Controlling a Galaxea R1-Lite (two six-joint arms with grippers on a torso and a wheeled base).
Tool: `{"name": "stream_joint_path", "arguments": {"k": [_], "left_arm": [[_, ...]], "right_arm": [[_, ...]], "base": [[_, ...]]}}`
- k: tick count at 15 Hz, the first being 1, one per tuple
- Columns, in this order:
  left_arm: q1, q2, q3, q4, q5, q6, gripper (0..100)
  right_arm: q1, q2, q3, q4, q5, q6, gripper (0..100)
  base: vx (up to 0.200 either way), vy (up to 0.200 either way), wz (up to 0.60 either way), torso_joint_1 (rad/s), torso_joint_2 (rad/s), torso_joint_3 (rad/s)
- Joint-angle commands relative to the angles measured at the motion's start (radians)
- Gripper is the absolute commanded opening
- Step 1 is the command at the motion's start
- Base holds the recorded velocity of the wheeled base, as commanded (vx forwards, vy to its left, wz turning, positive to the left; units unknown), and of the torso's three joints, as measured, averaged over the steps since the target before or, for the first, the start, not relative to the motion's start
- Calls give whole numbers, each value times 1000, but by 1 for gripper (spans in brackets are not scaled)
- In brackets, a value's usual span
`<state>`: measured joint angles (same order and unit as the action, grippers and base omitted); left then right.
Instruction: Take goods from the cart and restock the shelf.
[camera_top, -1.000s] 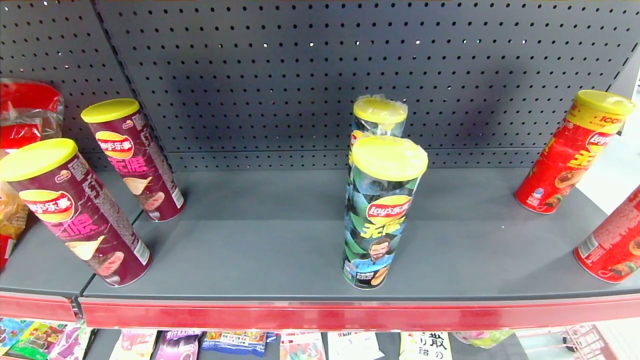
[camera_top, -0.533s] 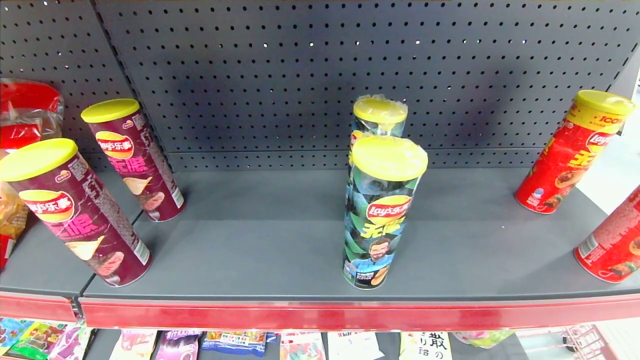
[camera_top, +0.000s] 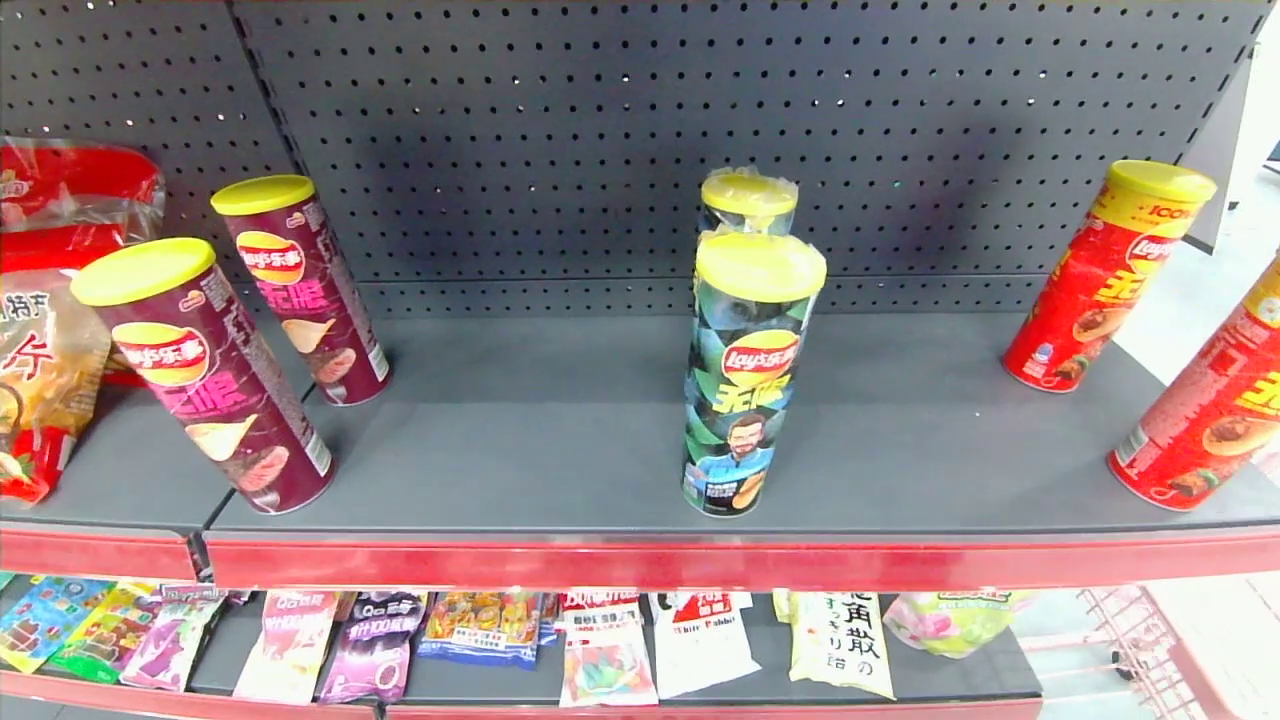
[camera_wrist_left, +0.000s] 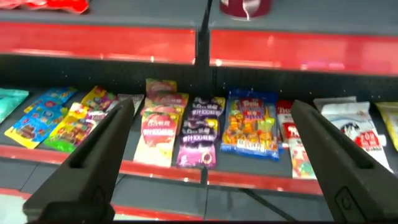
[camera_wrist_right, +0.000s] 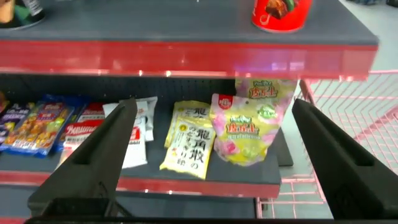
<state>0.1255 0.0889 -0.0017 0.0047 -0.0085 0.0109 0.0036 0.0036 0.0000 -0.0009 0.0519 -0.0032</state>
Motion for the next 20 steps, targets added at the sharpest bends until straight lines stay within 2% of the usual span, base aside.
{"name": "stream_joint_path", "arguments": {"k": [1, 3, 6, 20], "left_arm": [[0, 5, 0, 0, -1, 0, 100], [0, 5, 0, 0, -1, 0, 100], [0, 5, 0, 0, -1, 1, 100], [0, 5, 0, 0, -1, -5, 100]], "right_arm": [[-1, -1, 0, -1, 0, 0, 100], [-1, -1, 0, -2, 0, -3, 100], [-1, -1, 0, -2, 0, -3, 100], [-1, -1, 0, -1, -3, 0, 100]], "base": [[0, 0, 0, 0, 0, 0], [0, 0, 0, 0, 0, 0], [0, -200, 0, 6, -2, 2], [0, 0, 0, 0, 0, 0]]}}
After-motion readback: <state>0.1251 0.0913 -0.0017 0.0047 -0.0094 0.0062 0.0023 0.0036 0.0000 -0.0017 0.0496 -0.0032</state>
